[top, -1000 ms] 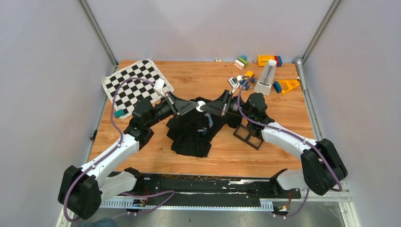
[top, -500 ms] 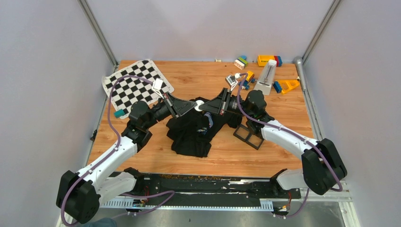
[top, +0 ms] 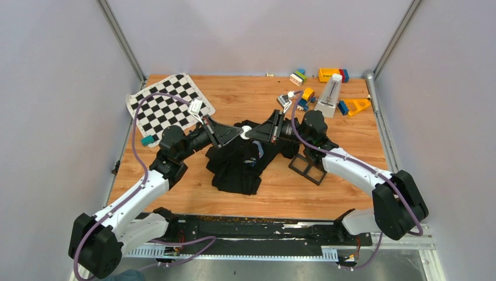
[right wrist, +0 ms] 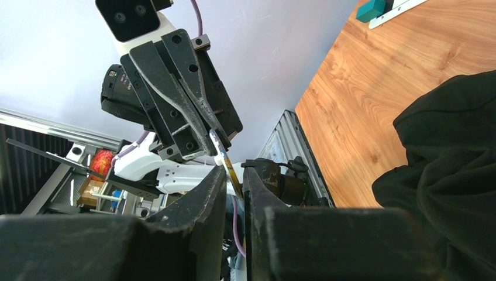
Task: Remove the brooch from the garment
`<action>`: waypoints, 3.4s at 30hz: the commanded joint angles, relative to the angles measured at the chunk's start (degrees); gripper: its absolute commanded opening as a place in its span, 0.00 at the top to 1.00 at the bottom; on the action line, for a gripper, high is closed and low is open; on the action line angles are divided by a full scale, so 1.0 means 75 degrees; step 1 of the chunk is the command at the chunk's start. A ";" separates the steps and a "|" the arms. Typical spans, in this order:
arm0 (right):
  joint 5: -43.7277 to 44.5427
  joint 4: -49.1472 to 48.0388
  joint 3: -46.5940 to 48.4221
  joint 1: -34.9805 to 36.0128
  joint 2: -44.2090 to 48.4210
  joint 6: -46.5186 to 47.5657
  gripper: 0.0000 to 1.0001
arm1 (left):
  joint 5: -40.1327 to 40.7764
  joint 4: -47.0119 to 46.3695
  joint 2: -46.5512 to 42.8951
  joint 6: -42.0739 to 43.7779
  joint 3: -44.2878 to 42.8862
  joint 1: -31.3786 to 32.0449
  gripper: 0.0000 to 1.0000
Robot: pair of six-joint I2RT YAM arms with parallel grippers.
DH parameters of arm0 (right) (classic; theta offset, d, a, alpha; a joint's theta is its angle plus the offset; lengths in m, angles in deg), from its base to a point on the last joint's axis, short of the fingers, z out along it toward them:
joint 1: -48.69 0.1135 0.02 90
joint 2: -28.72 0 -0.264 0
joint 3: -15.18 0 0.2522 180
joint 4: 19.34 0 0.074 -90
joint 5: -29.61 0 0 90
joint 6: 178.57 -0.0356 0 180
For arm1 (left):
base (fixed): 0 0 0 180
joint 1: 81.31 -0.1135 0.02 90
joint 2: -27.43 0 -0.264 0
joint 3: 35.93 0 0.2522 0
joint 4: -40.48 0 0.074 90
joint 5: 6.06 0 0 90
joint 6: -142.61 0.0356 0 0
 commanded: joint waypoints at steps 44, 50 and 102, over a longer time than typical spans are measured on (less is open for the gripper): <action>0.7011 0.8065 -0.1136 -0.0737 0.4613 0.2363 0.43 | -0.0021 0.2677 0.3422 0.2328 -0.1057 0.1200 1.00; 0.7379 0.8633 -0.1188 -0.0737 0.4059 0.2026 0.55 | -0.0166 0.3237 0.5328 0.2765 -0.1553 -0.0581 1.00; 0.3819 0.7381 0.0060 -0.0735 -0.0279 0.6246 0.46 | 0.3486 0.2712 0.2930 0.5228 -0.0957 0.0025 1.00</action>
